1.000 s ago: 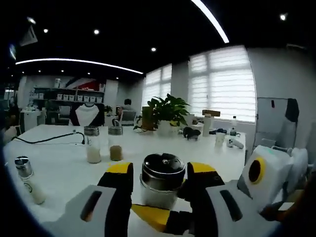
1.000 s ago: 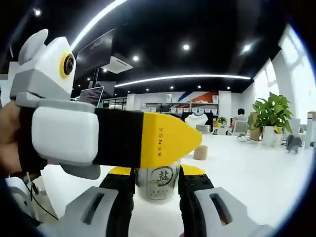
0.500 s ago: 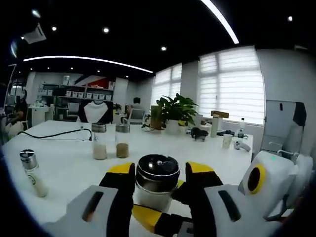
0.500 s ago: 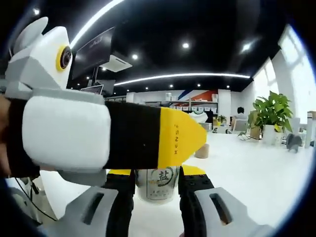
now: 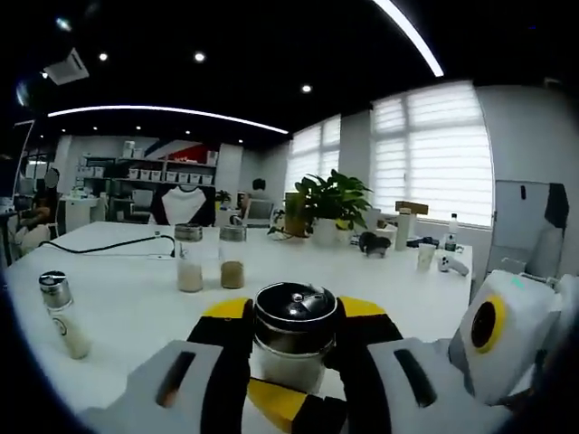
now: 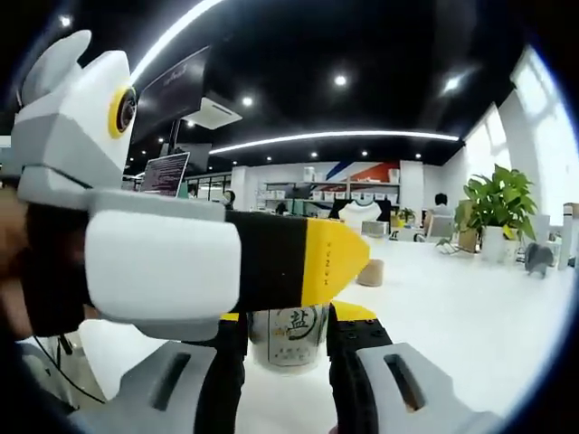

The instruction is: Rotate the seasoning bottle until the label or dispensing opening points toward the visible target arrow and the bottle remains upright within the marked orientation range

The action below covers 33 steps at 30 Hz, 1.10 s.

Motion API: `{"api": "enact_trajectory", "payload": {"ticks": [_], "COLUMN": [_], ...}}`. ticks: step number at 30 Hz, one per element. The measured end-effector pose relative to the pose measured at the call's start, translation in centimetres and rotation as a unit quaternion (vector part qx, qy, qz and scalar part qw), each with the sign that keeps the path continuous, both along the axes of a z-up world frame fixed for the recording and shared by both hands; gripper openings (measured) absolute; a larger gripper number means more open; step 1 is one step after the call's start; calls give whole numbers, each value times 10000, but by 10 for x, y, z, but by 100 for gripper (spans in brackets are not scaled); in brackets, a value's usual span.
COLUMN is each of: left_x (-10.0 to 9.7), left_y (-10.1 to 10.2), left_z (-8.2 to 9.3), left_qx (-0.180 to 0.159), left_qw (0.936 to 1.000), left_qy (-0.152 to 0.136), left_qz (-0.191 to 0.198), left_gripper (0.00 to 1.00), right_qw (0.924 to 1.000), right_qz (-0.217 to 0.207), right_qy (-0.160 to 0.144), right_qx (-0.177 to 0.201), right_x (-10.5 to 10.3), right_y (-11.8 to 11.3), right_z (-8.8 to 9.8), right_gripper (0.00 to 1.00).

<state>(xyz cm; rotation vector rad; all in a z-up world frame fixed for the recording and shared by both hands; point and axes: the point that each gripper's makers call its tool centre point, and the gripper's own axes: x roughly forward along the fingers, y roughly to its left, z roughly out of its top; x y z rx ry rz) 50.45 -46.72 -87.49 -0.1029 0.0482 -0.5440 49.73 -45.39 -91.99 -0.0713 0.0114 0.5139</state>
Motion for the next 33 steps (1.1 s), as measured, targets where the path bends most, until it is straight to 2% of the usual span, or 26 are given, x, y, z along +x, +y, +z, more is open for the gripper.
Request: {"api": "enact_trajectory", "payload": {"ticks": [10, 12, 14, 17, 20, 21, 23, 26, 29, 30, 33], "left_x": [0, 1, 3, 3, 2, 0, -2, -4, -5, -6, -7], "left_y": [2, 0, 0, 2, 3, 1, 0, 0, 0, 0, 2], "left_z": [5, 4, -1, 1, 6, 8, 10, 12, 12, 11, 13], "left_qx": [-105, -56, 153, -13, -37, 121, 189, 44, 73, 149, 82], "left_qw": [9994, 9988, 9982, 9968, 9949, 9928, 9899, 9855, 9823, 9792, 9766], "left_qy": [-125, -128, -81, -117, -218, -364, -413, -346, -278, -248, -240], "left_qz": [-320, -478, -583, -796, -980, -1131, -1343, -1659, -1848, -2009, -2136], "left_gripper": [37, 37, 37, 37, 37, 37, 37, 37, 37, 37, 37], "right_qw": [9998, 9996, 9995, 9994, 9992, 9992, 9991, 9989, 9987, 9985, 9982], "right_qz": [183, 225, 300, 309, 344, 359, 399, 446, 496, 530, 570], "right_qy": [32, 34, 118, 100, 89, 79, 74, 75, 96, 107, 104], "right_qx": [101, 137, 59, 147, 170, 156, 158, 130, 121, 121, 136], "right_x": [-1, -2, -1, 2, 2, 3, 3, 2, 2, 0, -1], "right_y": [3, 4, 6, 2, 1, 2, 2, 4, 6, 8, 10], "right_z": [5, 6, 3, 6, 9, 9, 10, 10, 9, 9, 9], "right_gripper": [32, 32, 33, 34, 35, 35, 35, 35, 35, 35, 35]}}
